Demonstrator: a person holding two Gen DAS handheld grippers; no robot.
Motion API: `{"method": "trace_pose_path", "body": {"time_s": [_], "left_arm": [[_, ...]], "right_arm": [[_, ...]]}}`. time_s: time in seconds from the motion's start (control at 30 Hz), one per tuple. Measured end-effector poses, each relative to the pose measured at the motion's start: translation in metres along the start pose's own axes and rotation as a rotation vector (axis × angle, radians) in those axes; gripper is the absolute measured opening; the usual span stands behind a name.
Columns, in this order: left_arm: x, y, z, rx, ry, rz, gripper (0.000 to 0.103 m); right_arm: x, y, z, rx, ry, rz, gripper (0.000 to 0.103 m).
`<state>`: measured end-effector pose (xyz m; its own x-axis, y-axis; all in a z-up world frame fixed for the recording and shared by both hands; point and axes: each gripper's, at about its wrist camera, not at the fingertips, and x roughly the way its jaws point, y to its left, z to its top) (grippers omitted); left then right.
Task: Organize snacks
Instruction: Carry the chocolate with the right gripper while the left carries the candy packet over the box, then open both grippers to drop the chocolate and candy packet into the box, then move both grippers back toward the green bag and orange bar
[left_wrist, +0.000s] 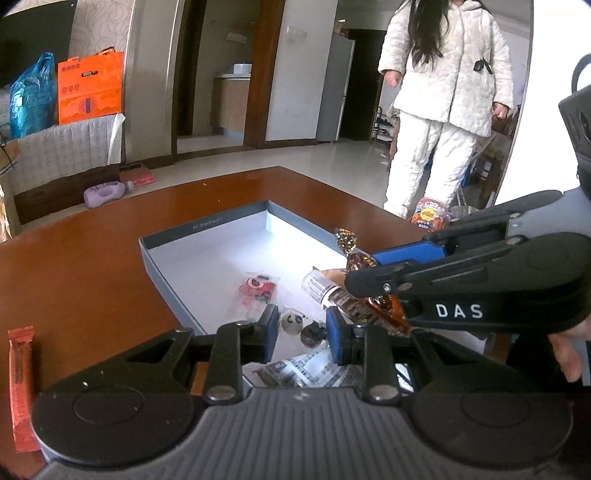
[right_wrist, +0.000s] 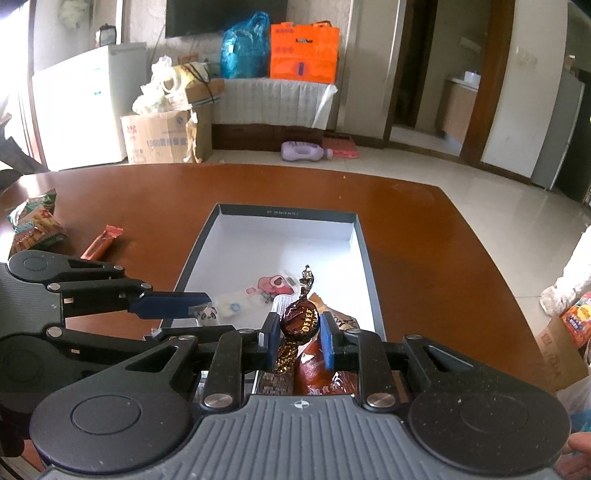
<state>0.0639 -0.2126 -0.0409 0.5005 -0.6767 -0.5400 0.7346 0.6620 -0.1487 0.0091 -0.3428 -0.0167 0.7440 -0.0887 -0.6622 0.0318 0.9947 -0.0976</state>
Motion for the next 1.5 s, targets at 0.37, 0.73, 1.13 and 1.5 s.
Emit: {"method": "trace_pose_path", "body": {"time_s": [0.37,0.73,1.13,1.5], "left_arm": [[0.009,0.005,-0.005,-0.013,-0.004,0.033,0.057],[-0.004,0.009,-0.008,-0.021,-0.025,0.040,0.066],[-0.085,0.042,-0.022,-0.077,-0.086,0.123,0.068],[-0.186,0.131,-0.063,-0.161,-0.119,0.372,0.088]], "right_arm": [[0.002,-0.003,-0.004,0.007,-0.013,-0.003,0.025],[-0.007,0.001,-0.003,0.010,-0.035,-0.015,0.036],[-0.035,0.054,0.012,-0.042,-0.123,0.033,0.052],[-0.022,0.148,0.034,-0.084,-0.146,0.162,0.079]]}}
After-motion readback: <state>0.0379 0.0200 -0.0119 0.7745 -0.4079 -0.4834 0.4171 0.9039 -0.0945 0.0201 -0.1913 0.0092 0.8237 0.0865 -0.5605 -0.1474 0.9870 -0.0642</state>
